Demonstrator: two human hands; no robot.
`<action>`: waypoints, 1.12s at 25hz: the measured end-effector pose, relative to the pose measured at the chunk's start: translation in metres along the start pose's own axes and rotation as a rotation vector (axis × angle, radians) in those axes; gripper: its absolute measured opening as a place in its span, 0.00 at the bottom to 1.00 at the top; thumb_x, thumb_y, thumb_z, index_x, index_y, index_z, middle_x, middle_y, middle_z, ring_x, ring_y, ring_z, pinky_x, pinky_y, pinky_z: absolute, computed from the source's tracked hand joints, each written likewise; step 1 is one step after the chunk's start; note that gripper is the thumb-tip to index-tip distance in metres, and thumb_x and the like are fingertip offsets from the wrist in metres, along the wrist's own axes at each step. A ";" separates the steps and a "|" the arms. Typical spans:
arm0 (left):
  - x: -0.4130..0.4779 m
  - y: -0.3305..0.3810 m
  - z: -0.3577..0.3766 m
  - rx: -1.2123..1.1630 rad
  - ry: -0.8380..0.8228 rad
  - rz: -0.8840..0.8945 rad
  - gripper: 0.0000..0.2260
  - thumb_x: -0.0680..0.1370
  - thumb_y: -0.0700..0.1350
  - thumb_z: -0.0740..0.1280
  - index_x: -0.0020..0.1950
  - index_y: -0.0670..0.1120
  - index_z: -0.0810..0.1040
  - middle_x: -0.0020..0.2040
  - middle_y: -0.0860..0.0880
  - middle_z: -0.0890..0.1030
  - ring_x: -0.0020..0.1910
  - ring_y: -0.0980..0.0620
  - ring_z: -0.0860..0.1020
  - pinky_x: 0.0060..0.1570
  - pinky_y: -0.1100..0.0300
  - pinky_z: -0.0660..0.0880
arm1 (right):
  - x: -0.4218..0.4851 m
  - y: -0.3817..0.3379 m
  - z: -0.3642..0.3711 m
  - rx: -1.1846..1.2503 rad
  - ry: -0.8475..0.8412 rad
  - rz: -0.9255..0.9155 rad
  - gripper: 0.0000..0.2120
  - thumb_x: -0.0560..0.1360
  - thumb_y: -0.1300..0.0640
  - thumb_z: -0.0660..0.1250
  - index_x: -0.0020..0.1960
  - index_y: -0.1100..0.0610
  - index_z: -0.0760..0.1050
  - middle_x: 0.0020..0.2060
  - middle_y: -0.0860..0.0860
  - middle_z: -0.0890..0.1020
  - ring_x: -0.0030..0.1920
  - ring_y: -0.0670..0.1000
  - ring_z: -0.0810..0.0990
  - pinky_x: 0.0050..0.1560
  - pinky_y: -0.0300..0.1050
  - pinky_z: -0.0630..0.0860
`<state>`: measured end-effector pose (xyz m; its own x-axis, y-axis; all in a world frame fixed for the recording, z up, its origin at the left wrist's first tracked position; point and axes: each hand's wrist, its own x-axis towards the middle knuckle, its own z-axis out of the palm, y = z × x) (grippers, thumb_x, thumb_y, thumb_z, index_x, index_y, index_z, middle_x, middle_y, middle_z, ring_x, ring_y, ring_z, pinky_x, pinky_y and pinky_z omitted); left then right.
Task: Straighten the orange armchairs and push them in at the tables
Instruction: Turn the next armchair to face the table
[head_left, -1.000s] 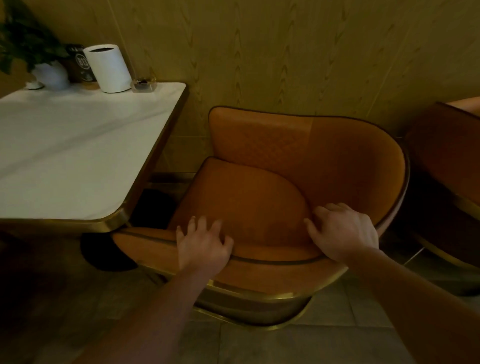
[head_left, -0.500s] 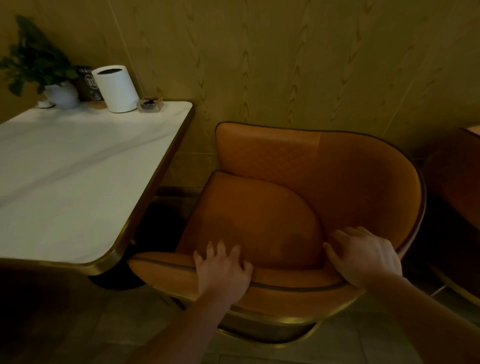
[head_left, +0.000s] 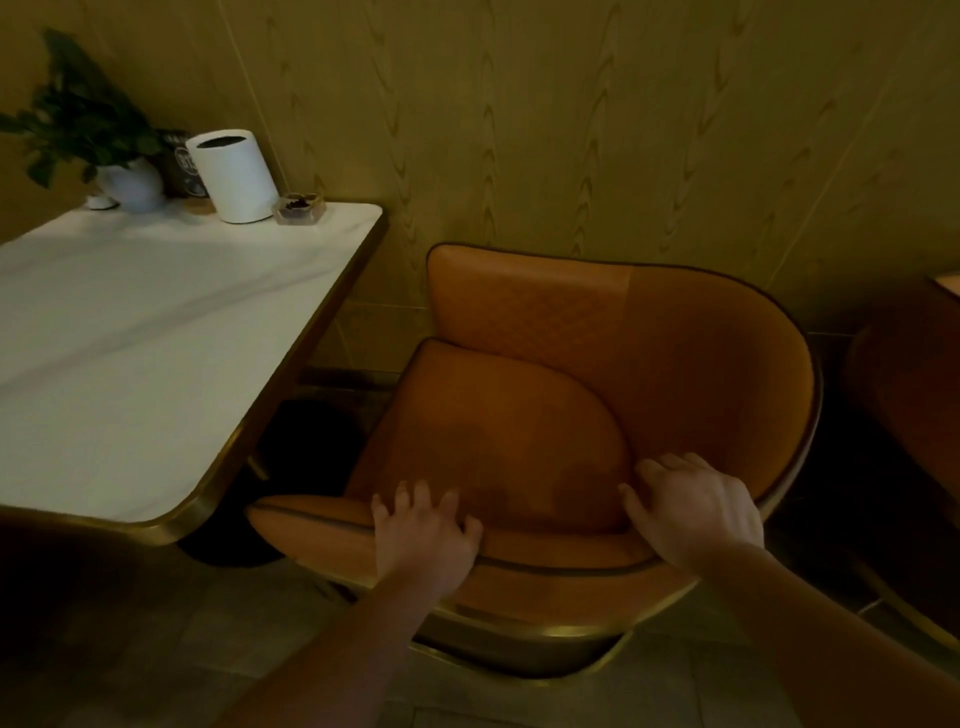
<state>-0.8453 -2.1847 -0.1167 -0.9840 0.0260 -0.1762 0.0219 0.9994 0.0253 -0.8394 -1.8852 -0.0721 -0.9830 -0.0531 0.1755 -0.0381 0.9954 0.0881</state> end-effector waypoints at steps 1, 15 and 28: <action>0.000 0.002 -0.001 -0.003 0.005 -0.012 0.29 0.77 0.62 0.42 0.74 0.56 0.65 0.74 0.44 0.68 0.74 0.40 0.62 0.72 0.34 0.53 | 0.002 0.001 -0.001 0.002 -0.016 0.000 0.23 0.77 0.34 0.44 0.51 0.42 0.74 0.42 0.41 0.76 0.44 0.44 0.74 0.36 0.41 0.67; -0.061 -0.003 -0.062 -0.205 0.040 -0.048 0.27 0.80 0.63 0.52 0.78 0.58 0.55 0.77 0.47 0.62 0.77 0.45 0.58 0.75 0.37 0.52 | -0.004 0.005 -0.029 0.156 -0.220 -0.118 0.18 0.79 0.37 0.54 0.60 0.46 0.72 0.49 0.44 0.76 0.52 0.47 0.74 0.51 0.45 0.74; -0.217 -0.027 -0.223 -0.145 0.277 -0.119 0.28 0.81 0.62 0.52 0.80 0.57 0.50 0.81 0.45 0.55 0.80 0.43 0.49 0.76 0.35 0.49 | -0.056 -0.064 -0.227 0.433 -0.122 -0.292 0.26 0.80 0.37 0.55 0.74 0.48 0.65 0.69 0.48 0.73 0.68 0.52 0.69 0.60 0.50 0.74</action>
<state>-0.6721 -2.2222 0.1401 -0.9892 -0.1176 0.0877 -0.1021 0.9812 0.1640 -0.7409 -1.9639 0.1349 -0.9330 -0.3491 0.0869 -0.3587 0.8836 -0.3010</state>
